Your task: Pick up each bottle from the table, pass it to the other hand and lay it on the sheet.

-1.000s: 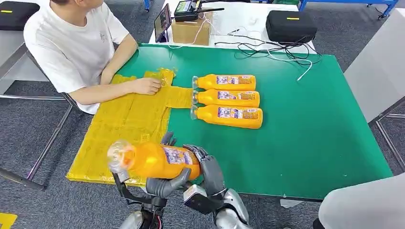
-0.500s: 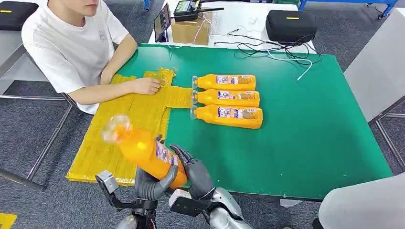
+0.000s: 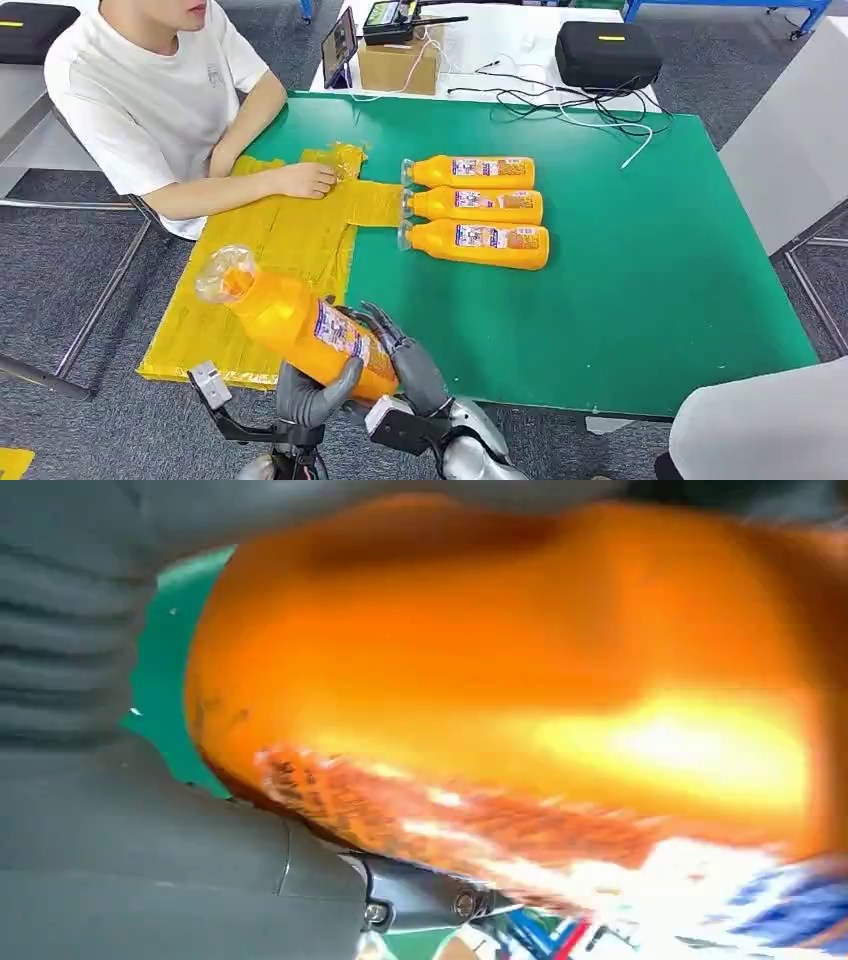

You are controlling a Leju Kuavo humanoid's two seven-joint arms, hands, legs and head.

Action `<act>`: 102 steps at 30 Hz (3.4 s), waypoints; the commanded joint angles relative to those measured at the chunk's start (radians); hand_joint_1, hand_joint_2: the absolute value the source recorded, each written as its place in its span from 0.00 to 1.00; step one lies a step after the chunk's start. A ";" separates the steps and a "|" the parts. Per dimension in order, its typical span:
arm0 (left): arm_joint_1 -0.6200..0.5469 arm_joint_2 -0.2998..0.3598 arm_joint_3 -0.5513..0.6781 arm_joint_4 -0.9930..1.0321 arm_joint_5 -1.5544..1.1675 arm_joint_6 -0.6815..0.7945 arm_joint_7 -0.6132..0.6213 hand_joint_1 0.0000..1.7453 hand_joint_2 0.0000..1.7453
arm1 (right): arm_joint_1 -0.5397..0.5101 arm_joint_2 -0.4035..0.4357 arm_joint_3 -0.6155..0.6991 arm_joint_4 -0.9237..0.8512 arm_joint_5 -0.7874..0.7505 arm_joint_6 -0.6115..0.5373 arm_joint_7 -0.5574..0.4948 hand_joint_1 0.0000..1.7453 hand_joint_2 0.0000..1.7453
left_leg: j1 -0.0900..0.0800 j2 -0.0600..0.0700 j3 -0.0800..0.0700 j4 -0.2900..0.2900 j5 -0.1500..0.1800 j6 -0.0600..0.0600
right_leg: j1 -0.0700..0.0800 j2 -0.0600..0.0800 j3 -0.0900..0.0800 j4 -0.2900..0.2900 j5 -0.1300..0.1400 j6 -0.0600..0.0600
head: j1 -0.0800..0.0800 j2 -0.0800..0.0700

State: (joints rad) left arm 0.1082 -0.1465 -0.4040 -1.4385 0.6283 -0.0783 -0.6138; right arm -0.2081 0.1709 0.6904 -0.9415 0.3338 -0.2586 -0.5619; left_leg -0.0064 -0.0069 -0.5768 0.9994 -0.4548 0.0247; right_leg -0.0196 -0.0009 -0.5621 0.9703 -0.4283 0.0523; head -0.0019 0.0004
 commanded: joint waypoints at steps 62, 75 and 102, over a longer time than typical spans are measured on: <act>-0.614 -0.050 0.508 1.019 -1.605 0.364 0.210 0.00 0.00 | 0.126 -0.064 -0.189 -0.050 0.133 -0.243 -0.109 0.00 0.00 | 0.001 -0.003 0.014 -0.002 0.003 -0.002 | 0.001 -0.001 0.016 -0.002 0.003 -0.003 | 0.000 0.000; -0.578 -0.045 0.357 0.932 -1.470 0.344 0.166 0.00 0.00 | 0.129 -0.073 -0.183 -0.056 0.143 -0.248 -0.116 0.00 0.00 | -0.001 -0.010 0.016 -0.001 0.002 0.000 | -0.001 -0.006 0.020 -0.001 0.000 -0.001 | 0.000 0.000; -0.171 -0.203 0.453 -0.073 -0.985 0.776 -0.084 0.00 1.00 | 0.128 -0.266 -0.417 -0.170 0.988 -0.426 0.306 0.00 1.00 | -0.001 -0.002 0.001 0.000 0.002 0.000 | 0.000 -0.003 0.004 0.000 0.003 -0.003 | 0.001 0.000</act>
State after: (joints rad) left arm -0.1546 -0.3254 0.0263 -1.3593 -0.3647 0.7004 -0.7008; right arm -0.0362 -0.0039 0.3017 -1.1326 1.2776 -0.6928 -0.3547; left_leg -0.0077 -0.0114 -0.5763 0.9995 -0.4522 0.0260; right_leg -0.0206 -0.0059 -0.5585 0.9703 -0.4258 0.0505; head -0.0011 0.0000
